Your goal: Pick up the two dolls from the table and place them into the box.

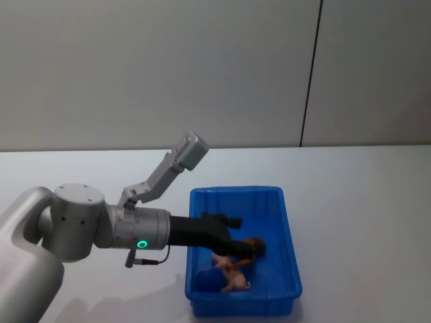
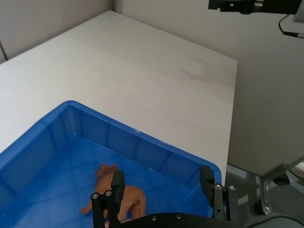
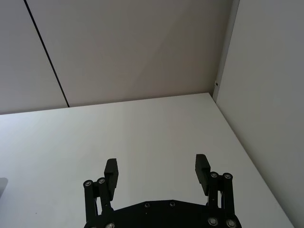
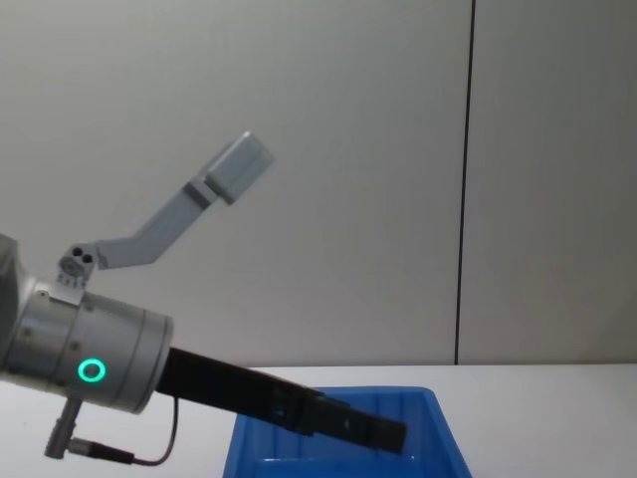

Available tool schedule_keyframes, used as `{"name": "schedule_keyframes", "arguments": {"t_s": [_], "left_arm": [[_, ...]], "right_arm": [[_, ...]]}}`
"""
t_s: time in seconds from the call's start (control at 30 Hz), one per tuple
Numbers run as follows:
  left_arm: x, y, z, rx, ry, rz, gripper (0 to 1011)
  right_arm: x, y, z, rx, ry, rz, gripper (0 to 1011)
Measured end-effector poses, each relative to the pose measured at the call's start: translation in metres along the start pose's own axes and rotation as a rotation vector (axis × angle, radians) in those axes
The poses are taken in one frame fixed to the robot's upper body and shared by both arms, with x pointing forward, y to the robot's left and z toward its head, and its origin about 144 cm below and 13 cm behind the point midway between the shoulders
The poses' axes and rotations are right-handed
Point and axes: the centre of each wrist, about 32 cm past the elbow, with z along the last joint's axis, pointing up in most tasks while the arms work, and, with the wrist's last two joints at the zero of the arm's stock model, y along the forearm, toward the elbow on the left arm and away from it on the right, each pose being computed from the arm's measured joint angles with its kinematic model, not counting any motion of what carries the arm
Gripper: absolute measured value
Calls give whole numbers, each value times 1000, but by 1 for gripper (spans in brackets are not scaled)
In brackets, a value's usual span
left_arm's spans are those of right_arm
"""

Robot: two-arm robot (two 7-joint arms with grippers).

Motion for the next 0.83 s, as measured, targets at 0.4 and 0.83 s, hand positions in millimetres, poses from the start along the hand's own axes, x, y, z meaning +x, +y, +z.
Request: {"name": "schedule_keyframes", "arguments": {"t_s": [0.4,0.83], "left_arm": [[-11,19,-6,-80,21,117,1001],[-29,40,-17,-194,56,283,1001]], "right_arm": [[0,0,0,0,0,0,1001],[0,0,0,0,0,0,1001]]}}
